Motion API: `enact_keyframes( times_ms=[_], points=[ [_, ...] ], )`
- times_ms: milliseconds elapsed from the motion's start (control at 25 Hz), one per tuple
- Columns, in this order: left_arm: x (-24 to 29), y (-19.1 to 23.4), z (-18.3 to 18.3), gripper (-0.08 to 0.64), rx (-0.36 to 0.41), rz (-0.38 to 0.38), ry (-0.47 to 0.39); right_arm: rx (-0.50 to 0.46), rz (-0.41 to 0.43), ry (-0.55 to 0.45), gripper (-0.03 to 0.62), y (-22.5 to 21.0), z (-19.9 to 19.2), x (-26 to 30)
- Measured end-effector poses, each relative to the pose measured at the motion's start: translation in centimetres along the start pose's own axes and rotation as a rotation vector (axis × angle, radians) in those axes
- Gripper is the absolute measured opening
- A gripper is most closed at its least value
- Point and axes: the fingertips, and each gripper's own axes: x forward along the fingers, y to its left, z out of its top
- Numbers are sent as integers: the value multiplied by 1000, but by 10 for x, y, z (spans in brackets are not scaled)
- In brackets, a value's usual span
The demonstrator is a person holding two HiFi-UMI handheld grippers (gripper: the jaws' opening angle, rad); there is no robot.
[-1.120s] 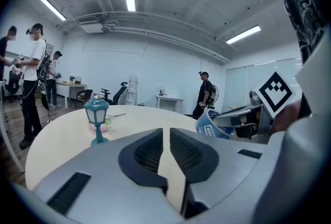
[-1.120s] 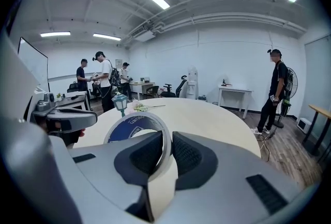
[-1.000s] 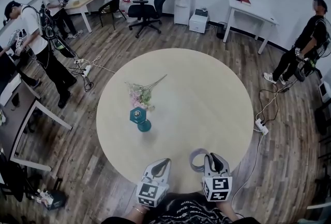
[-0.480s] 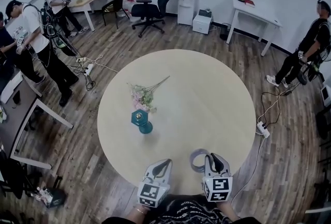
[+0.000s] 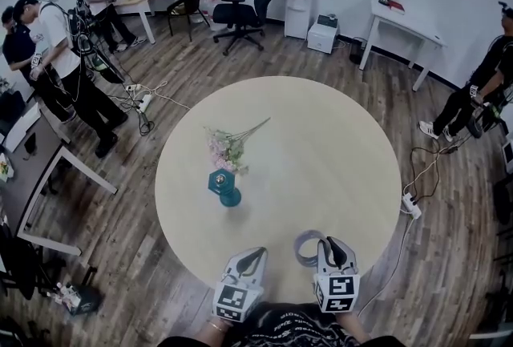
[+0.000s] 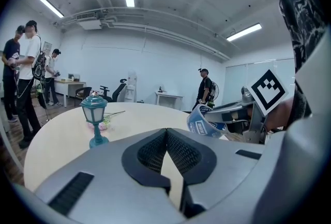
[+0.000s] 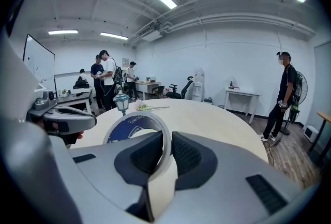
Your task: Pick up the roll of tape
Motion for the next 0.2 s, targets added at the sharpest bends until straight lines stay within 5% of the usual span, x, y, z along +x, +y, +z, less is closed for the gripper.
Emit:
enact_keyframes(
  times_ms=[200],
  points=[
    [0,-1,3,20,-3,3,0,-6,5,-5,63,-1,5,1]
  ],
)
